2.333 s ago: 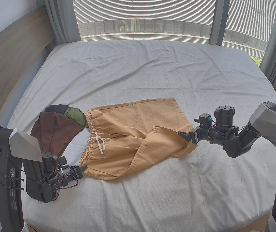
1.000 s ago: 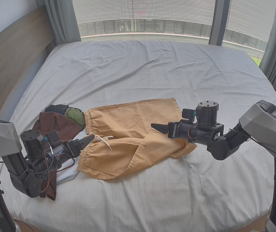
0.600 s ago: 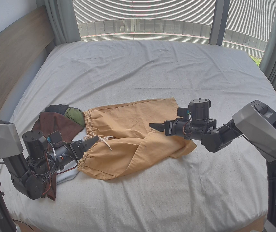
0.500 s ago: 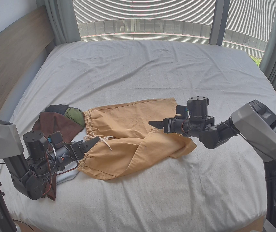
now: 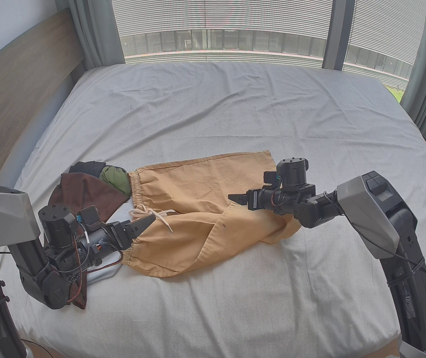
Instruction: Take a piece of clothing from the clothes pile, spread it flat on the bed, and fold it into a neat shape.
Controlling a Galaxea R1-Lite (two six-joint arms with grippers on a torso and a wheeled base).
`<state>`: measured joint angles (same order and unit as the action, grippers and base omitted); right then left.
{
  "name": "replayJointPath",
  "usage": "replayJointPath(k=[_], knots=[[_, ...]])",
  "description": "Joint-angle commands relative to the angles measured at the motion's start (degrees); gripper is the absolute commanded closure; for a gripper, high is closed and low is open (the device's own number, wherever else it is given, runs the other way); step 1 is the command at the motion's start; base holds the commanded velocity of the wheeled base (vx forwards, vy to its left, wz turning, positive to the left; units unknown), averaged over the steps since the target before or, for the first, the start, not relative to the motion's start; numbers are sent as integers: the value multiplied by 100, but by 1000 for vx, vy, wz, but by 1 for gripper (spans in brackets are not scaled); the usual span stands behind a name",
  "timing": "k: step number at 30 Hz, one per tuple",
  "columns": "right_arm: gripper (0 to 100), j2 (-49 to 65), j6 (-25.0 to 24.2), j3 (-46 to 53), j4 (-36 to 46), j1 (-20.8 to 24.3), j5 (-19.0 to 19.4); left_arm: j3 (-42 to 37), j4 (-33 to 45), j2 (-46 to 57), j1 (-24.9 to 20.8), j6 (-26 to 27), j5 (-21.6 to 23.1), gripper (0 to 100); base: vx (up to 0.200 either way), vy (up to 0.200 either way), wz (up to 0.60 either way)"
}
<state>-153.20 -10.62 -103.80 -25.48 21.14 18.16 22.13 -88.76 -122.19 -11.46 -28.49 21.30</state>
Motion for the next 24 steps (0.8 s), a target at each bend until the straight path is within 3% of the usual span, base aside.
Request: replayJointPath(k=[1, 13, 14, 24], knots=[[0, -386, 16, -246, 8, -31, 3, 2, -1, -51, -5, -8, 6, 0, 0, 0, 0], [0, -579, 51, -676, 166, 4, 3, 46, -1, -33, 3, -192, 32, 0, 0, 0, 0], [100, -623, 51, -703, 166, 13, 3, 37, -10, -33, 3, -201, 24, 0, 0, 0, 0], [100, -579, 77, -720, 148, -22, -94, 37, -10, 28, 3, -201, 24, 0, 0, 0, 0]])
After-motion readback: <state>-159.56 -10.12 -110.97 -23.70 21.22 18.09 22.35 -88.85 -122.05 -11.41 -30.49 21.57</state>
